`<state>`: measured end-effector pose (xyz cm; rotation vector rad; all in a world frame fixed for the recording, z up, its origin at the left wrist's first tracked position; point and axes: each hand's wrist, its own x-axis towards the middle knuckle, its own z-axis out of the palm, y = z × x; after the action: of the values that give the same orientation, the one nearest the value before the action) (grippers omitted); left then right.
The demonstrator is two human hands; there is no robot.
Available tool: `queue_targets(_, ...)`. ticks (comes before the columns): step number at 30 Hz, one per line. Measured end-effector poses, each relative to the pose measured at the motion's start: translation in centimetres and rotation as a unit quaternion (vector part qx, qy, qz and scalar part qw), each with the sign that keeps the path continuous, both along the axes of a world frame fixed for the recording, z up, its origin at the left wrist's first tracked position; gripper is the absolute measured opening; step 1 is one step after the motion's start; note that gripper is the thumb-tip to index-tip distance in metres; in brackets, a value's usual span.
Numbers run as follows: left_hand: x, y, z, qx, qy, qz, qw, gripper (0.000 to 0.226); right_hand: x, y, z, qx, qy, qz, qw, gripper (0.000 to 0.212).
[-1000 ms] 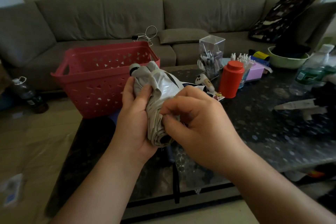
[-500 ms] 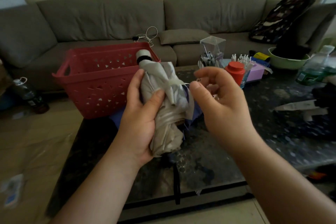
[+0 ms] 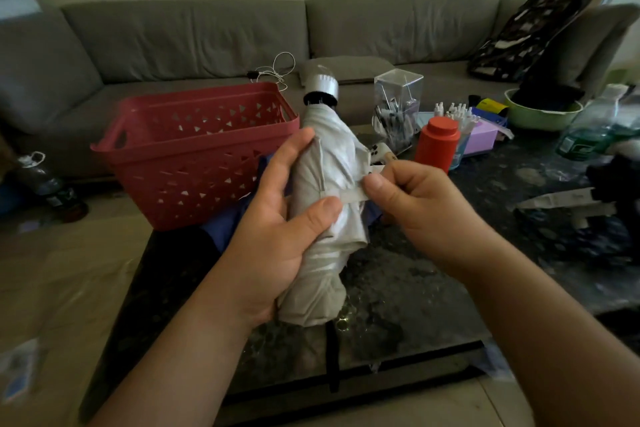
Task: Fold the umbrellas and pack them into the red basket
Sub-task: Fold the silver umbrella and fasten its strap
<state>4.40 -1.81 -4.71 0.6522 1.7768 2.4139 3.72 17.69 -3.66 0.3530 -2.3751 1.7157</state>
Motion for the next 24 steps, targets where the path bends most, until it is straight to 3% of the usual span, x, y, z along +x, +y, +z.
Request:
queue_targets(3,0.0,0.1,0.1,0.056,-0.036,-0.027,0.997,0.065,-0.3,-1.1,-0.8,-0.043,-0.022,0.022,0.999,0.038)
queue_targets(7,0.0,-0.1,0.1,0.067,-0.043,-0.021,0.997,0.071,-0.6,-1.7,-1.3,-0.114,-0.042,0.032,0.992,0.033)
queue_targets(16,0.3,-0.6,0.1,-0.029,0.000,0.004,1.000,0.085,-0.3,-2.1,-1.2,-0.096,-0.094,-0.025,0.991,0.039)
queue_targets(18,0.4,-0.6,-0.3,-0.068,0.027,0.021,0.997,0.086,-0.2,-1.8,-0.8,-0.071,-0.066,-0.077,0.992,0.024)
queue_targets(22,0.2,0.0,-0.9,-0.121,0.063,0.057,0.989,0.085,0.5,-1.6,0.4,-0.099,0.051,-0.138,0.984,0.026)
queue_targets(24,0.4,0.3,-1.1,-0.138,0.085,0.053,0.985,0.083,1.0,-2.0,0.7,-0.002,0.139,-0.165,0.977,0.020)
